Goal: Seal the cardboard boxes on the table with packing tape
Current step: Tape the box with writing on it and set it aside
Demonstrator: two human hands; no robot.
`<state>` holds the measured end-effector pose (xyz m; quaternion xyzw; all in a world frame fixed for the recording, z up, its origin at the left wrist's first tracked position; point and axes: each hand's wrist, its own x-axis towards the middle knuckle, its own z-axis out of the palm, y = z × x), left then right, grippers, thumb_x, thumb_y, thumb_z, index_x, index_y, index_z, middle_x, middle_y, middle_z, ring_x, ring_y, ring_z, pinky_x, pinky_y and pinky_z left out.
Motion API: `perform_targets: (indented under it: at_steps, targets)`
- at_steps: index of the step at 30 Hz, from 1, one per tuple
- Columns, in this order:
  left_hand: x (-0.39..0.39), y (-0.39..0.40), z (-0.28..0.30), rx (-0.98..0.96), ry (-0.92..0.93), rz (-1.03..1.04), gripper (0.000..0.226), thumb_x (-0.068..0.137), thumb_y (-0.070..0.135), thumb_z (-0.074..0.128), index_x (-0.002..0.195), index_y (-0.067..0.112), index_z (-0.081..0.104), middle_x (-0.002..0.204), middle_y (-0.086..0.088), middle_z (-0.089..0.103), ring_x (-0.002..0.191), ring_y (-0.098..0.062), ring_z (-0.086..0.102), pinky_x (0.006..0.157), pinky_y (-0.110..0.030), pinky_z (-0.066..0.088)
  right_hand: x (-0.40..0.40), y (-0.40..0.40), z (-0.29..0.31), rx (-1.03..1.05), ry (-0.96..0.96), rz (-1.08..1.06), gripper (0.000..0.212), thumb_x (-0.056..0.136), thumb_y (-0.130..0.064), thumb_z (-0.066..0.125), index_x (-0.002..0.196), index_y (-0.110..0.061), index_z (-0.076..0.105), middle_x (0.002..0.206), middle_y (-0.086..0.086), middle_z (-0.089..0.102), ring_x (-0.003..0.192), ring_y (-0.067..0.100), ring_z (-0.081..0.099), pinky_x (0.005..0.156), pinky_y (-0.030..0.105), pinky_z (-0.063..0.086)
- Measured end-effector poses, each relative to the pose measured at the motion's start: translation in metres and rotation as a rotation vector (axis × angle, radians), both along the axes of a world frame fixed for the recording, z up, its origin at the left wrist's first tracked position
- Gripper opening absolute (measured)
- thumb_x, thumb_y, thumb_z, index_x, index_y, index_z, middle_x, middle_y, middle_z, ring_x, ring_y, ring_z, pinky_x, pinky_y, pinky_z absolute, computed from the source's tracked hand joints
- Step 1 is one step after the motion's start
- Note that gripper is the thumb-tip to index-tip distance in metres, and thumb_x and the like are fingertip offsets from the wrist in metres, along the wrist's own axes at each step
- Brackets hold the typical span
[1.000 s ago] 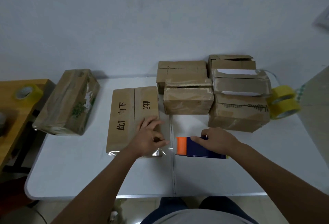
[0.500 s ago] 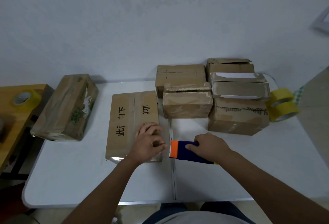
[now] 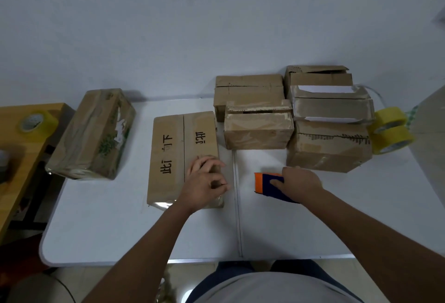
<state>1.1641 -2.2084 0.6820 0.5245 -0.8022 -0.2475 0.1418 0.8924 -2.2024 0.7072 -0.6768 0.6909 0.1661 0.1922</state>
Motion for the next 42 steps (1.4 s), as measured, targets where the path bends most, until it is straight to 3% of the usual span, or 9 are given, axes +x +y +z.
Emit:
perform_targets:
  at_steps: [9,13,17,20,26,31,34,39,42]
  targets:
    - [-0.003,0.019,0.002,-0.007,0.039,0.150,0.021,0.083,0.044,0.074,0.067,0.042,0.061,0.130,0.029,0.047,0.129,0.008,0.014,0.117,-0.039,0.003,0.024,0.019,-0.045,-0.022,-0.257,-0.132,0.041,0.102,-0.035,0.041,0.135,-0.012,0.034,0.104,0.008,0.067,0.093,0.025,0.063,0.087,0.036,0.043]
    - [-0.003,0.025,0.001,0.007,0.061,0.244,0.014,0.084,0.044,0.074,0.075,0.034,0.072,0.129,0.028,0.046,0.127,0.007,0.013,0.118,-0.041,0.004,0.033,0.019,-0.051,-0.110,-0.244,-0.055,0.044,0.097,-0.036,0.050,0.137,-0.018,0.044,0.130,0.005,0.056,0.117,0.025,0.053,0.097,0.034,0.042]
    - [-0.004,0.025,-0.002,-0.005,0.074,0.250,0.015,0.082,0.047,0.074,0.071,0.037,0.068,0.129,0.025,0.052,0.132,0.001,0.021,0.118,-0.042,0.005,0.065,0.013,-0.031,0.070,-0.910,-0.396,0.033,0.098,-0.011,0.051,0.129,-0.020,0.053,0.117,0.003,0.063,0.097,0.016,0.060,0.076,0.017,0.044]
    - [-0.004,0.023,-0.004,-0.021,0.069,0.252,0.014,0.082,0.046,0.074,0.071,0.037,0.069,0.129,0.023,0.053,0.135,-0.006,0.026,0.118,-0.044,0.008,0.087,0.014,-0.021,0.365,-1.299,-0.739,0.034,0.097,0.001,0.050,0.127,-0.014,0.054,0.121,0.005,0.063,0.106,0.018,0.060,0.090,0.028,0.046]
    - [-0.005,0.024,-0.005,-0.044,0.036,0.230,0.015,0.086,0.045,0.070,0.080,0.032,0.072,0.133,0.017,0.053,0.136,-0.016,0.031,0.118,-0.043,0.008,0.090,0.028,-0.016,0.292,-1.277,-0.768,0.009,0.096,-0.014,0.060,0.101,-0.012,0.067,0.097,0.007,0.068,0.088,0.014,0.063,0.082,0.026,0.051]
    - [0.016,0.016,0.017,0.048,0.101,0.141,0.044,0.102,0.035,0.050,0.145,0.025,0.047,0.163,0.010,0.021,0.148,-0.011,0.021,0.119,-0.032,0.018,0.090,0.034,-0.011,0.198,-1.249,-0.789,0.008,0.095,-0.012,0.060,0.093,-0.013,0.067,0.090,0.006,0.068,0.081,0.012,0.062,0.074,0.022,0.050]
    - [0.044,0.021,0.020,-0.042,0.007,0.009,0.049,0.104,0.042,0.038,0.147,0.022,0.046,0.162,0.011,0.024,0.143,-0.008,0.029,0.119,-0.032,0.023,0.089,0.036,-0.010,0.125,-1.224,-0.800,0.007,0.095,-0.014,0.061,0.091,-0.013,0.067,0.087,0.006,0.068,0.080,0.012,0.063,0.069,0.019,0.050]
    - [0.070,0.043,-0.008,-0.075,-0.292,-0.110,0.067,0.099,0.066,0.021,0.157,0.031,0.022,0.165,0.011,0.013,0.153,-0.011,0.004,0.124,-0.043,0.006,0.091,0.040,-0.012,0.044,-1.205,-0.764,0.008,0.094,-0.015,0.063,0.095,-0.010,0.069,0.083,0.003,0.069,0.074,0.009,0.064,0.059,0.010,0.048]
    - [0.071,0.043,-0.013,-0.173,-0.353,-0.108,0.073,0.097,0.071,0.023,0.157,0.029,0.025,0.164,0.007,0.021,0.152,-0.016,0.014,0.122,-0.044,0.010,0.091,0.042,-0.014,-0.006,-1.199,-0.766,0.009,0.094,-0.015,0.063,0.097,-0.011,0.070,0.085,0.001,0.070,0.079,0.011,0.066,0.061,0.010,0.047]
